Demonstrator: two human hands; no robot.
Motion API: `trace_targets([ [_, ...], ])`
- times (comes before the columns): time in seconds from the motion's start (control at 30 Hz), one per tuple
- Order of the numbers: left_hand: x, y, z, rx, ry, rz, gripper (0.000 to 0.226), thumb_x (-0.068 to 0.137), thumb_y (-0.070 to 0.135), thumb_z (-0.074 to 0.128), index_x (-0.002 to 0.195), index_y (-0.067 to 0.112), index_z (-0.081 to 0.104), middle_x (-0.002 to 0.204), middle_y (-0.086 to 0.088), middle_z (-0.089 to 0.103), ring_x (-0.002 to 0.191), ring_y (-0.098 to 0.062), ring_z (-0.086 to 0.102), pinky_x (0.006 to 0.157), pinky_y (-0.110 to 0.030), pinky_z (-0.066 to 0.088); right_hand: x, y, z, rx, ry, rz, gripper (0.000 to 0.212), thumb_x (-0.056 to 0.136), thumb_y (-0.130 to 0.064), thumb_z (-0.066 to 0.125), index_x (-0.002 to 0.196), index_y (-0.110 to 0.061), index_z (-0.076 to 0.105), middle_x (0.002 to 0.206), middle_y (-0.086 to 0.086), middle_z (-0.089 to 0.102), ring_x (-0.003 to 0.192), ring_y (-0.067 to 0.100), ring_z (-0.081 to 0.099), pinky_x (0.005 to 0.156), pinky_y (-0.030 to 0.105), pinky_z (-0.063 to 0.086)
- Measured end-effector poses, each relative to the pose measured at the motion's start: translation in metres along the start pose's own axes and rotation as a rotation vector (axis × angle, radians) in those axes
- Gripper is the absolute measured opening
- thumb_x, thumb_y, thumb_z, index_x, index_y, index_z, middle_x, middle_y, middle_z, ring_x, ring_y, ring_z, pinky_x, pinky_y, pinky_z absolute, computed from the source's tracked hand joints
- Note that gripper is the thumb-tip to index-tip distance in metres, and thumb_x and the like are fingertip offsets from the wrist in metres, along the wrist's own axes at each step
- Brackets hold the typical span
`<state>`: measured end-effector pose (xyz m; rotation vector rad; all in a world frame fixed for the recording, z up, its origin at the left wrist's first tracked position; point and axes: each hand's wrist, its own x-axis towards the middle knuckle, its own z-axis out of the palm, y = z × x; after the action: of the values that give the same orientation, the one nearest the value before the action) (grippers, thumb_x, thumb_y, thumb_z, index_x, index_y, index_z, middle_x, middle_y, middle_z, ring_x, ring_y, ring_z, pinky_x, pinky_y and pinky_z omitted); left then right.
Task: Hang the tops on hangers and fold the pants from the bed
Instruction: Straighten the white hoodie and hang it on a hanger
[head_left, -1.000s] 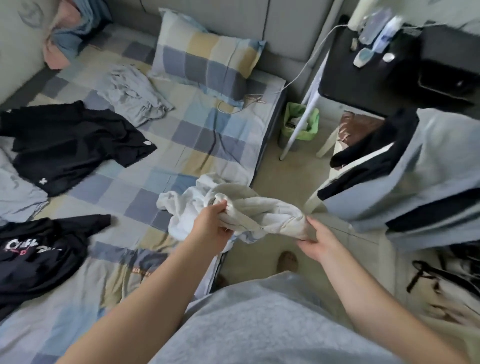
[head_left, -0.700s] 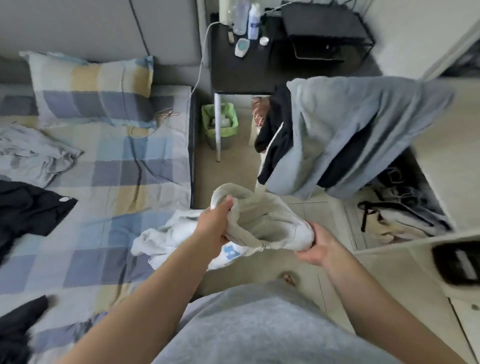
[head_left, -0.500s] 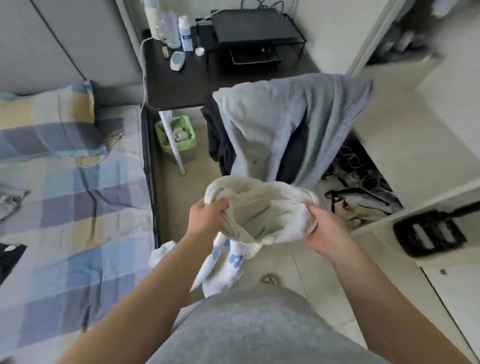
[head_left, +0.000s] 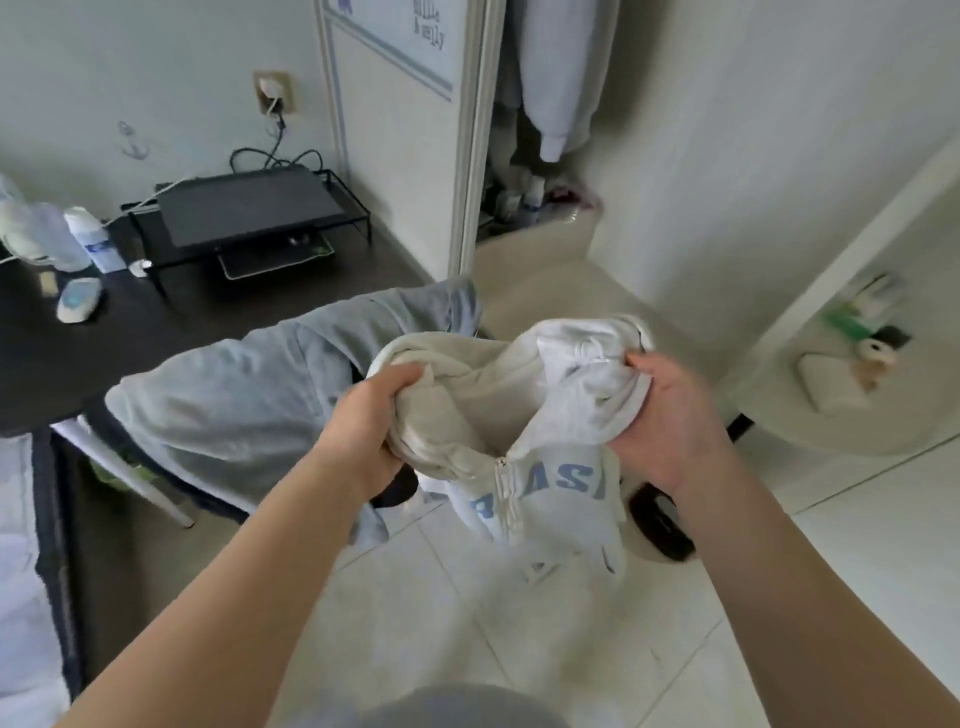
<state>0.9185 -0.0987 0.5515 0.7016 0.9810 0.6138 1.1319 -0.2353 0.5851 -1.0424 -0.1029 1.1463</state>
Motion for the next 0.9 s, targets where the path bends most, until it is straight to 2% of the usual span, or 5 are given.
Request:
trace_targets([
  [0.1, 0.025, 0.045, 0.056, 0.027, -0.111, 0.075, 0.028, 0.09, 0.029, 0.073, 0.11, 0.01, 0.071, 0.101, -0.011, 0.077, 0.089, -0.024, 0.076, 0.065, -0.035, 0.061, 0.018, -0.057, 0.013, 0.007, 0.005, -0.153, 0.019, 0.099, -0.018, 0.047, 0.104, -0.01, 0.063, 0.088, 0.006, 0.073, 0.077, 0.019, 0.074, 0.067, 0.031, 0.061],
  [0.27, 0.07, 0.132, 0.146, 0.133, -0.276, 0.232, 0.039, 0.092, 0.036, 0.071, 0.117, 0.006, 0.069, 0.102, -0.013, 0.077, 0.093, -0.025, 0.075, 0.08, -0.038, 0.059, 0.035, -0.145, 0.042, -0.063, -0.049, -0.318, 0.032, 0.105, -0.022, 0.038, 0.124, -0.007, 0.059, 0.109, 0.0, 0.072, 0.099, 0.011, 0.071, 0.088, 0.025, 0.056],
  [0.4, 0.099, 0.201, 0.207, 0.194, -0.395, 0.35, 0.037, 0.091, 0.033, 0.071, 0.115, 0.005, 0.066, 0.096, -0.013, 0.078, 0.087, -0.024, 0.076, 0.078, -0.036, 0.058, 0.053, -0.204, 0.082, -0.156, 0.064, -0.57, 0.017, 0.103, -0.013, 0.047, 0.101, -0.01, 0.063, 0.096, 0.008, 0.067, 0.087, 0.021, 0.066, 0.084, 0.036, 0.055],
  [0.53, 0.117, 0.268, 0.261, 0.224, -0.486, 0.456, 0.033, 0.09, 0.033, 0.073, 0.11, 0.008, 0.065, 0.094, -0.012, 0.078, 0.086, -0.026, 0.076, 0.085, -0.039, 0.058, 0.065, -0.264, 0.13, -0.187, 0.005, -0.748, 0.049, 0.105, -0.01, 0.041, 0.067, -0.021, 0.07, 0.079, -0.005, 0.067, 0.086, 0.011, 0.062, 0.094, 0.029, 0.045],
  [0.9, 0.14, 0.422, 0.399, 0.258, -0.739, 0.708, 0.027, 0.091, 0.035, 0.07, 0.103, 0.01, 0.067, 0.09, -0.007, 0.076, 0.076, -0.018, 0.076, 0.066, -0.028, 0.056, 0.097, -0.417, 0.235, -0.275, 0.354, -1.095, 0.022, 0.101, -0.011, 0.05, 0.08, -0.011, 0.058, 0.082, 0.004, 0.059, 0.076, 0.013, 0.059, 0.077, 0.025, 0.048],
])
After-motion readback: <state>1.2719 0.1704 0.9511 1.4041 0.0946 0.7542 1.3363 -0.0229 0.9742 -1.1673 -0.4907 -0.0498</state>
